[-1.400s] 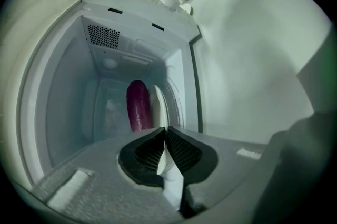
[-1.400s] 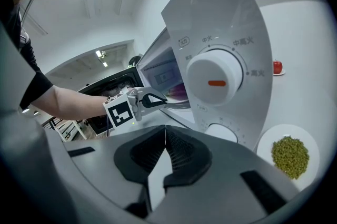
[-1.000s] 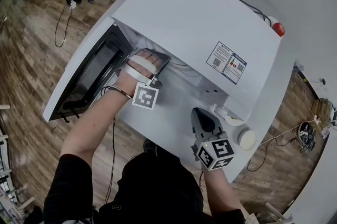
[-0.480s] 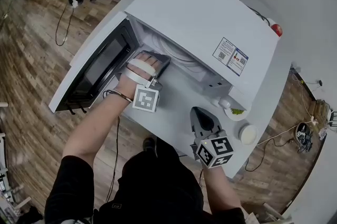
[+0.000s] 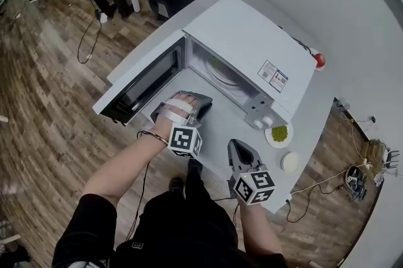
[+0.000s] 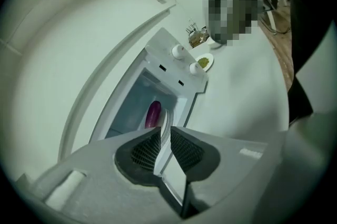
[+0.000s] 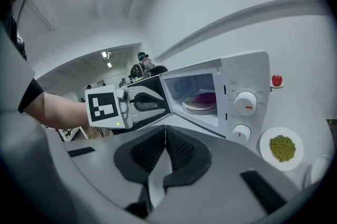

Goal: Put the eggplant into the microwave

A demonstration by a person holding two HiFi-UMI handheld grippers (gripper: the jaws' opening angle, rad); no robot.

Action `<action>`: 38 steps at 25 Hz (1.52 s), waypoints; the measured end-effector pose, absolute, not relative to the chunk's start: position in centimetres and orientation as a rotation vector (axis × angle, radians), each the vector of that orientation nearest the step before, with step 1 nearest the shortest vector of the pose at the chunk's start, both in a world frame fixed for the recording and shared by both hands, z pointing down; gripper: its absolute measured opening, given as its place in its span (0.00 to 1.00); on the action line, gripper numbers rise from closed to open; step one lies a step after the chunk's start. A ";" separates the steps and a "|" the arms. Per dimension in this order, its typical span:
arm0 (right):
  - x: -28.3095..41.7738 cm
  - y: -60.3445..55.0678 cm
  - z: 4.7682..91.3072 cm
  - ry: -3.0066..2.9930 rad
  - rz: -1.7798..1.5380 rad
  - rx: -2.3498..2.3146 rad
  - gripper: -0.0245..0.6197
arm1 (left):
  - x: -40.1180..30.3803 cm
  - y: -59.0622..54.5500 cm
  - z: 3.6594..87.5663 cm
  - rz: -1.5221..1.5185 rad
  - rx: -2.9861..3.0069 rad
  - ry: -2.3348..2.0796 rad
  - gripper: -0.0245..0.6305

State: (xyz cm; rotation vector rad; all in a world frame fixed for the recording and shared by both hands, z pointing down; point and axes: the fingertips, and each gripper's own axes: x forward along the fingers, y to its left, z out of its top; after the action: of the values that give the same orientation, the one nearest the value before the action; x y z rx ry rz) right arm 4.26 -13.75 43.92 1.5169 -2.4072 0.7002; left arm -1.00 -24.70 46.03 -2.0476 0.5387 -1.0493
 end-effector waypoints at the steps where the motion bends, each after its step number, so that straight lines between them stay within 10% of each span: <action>1: 4.2 -13.2 43.7 -2.406 0.702 1.526 0.06 | -1.2 -23.8 45.7 -1.049 -2.064 0.540 0.13; 38: 4.9 1.6 35.2 -2.555 0.669 1.469 0.06 | -1.4 0.4 34.7 -0.802 -2.818 0.924 0.13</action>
State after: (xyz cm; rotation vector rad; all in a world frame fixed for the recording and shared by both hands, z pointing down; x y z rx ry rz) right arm 4.94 1.58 35.23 1.4687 -2.5545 0.6688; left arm -1.36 0.42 34.67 -2.8179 0.9237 -0.8016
